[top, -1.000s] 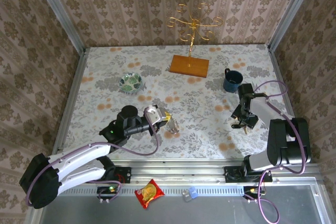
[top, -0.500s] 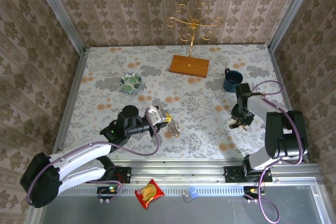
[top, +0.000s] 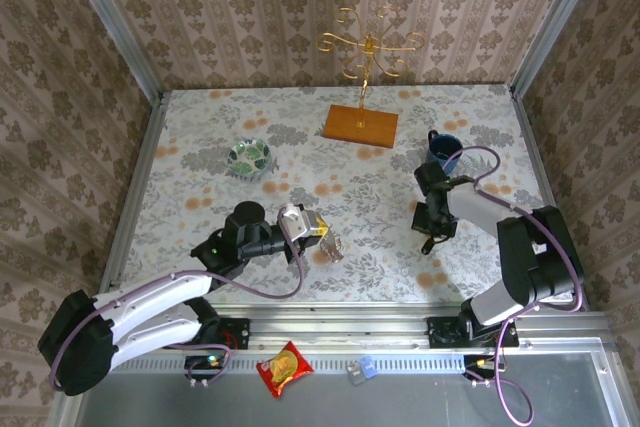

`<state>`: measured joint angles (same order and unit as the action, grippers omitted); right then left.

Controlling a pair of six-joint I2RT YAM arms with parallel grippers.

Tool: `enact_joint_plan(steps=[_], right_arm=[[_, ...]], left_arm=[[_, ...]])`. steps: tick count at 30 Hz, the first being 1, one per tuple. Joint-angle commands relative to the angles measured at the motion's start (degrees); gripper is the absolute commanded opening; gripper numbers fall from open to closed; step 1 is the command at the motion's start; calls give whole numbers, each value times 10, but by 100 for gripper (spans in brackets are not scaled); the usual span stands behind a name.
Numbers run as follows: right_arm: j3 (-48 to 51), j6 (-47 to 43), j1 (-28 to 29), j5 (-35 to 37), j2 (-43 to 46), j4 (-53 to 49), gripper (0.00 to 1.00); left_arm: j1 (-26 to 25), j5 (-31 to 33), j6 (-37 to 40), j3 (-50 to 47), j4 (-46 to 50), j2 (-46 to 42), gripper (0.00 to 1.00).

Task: Put the keys on the keyring

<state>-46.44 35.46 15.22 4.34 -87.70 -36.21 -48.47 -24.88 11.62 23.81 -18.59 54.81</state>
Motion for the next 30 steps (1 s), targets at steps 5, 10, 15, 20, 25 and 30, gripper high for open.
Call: enact_joint_plan(steps=[5, 10, 15, 20, 25, 30], right_arm=[[-20, -13, 61, -7, 19, -30, 7], [-24, -12, 60, 8, 29, -39, 10], [-29, -18, 36, 18, 43, -48, 23], [-15, -28, -9, 30, 51, -54, 34], [7, -42, -36, 12, 53, -40, 35], [22, -48, -37, -3, 44, -33, 38]], left_arm=[[-6, -10, 7, 20, -4, -8, 0], [-7, -8, 6, 18, -11, -7, 0], [-10, -6, 6, 17, -19, -3, 0], [-10, -5, 8, 16, -21, -1, 0], [-11, -6, 8, 15, -22, 0, 0], [-12, -6, 7, 18, -24, 3, 0]])
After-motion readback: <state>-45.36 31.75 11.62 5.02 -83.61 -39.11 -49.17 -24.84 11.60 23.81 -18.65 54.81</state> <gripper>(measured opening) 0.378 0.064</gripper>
